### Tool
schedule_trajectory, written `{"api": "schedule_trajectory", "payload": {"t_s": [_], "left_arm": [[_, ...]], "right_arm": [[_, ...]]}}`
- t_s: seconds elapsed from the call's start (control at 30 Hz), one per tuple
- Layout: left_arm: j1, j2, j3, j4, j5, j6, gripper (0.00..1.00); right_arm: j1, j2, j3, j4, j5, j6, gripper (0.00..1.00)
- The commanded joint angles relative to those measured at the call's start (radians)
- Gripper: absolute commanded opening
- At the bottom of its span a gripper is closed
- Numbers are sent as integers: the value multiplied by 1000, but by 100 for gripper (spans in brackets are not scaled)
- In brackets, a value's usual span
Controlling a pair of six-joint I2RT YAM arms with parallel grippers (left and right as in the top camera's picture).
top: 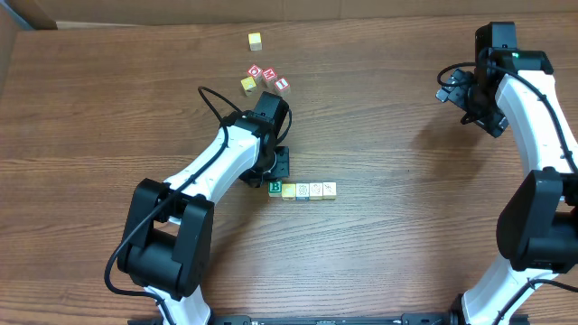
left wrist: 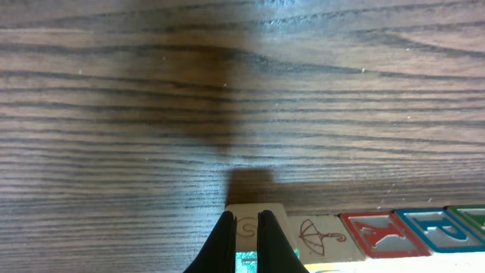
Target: Flip 5 blocks
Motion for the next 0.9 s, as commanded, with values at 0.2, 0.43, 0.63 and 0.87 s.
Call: {"api": "schedule_trajectory", "payload": {"t_s": [0.2,0.43,0.63,0.87], "left_arm": [[-3,14,10,-14,12,-6,4],[-3,14,10,-26,11,-6,4],[-3,14,10,-33,12,-6,4],[-3,14,10,-33,12,-6,4]], "right_arm": [[0,-18,11,6,11,-4,100],[0,-18,11,6,11,-4,100],[0,-18,11,6,11,-4,100],[0,-18,11,6,11,-4,100]]}}
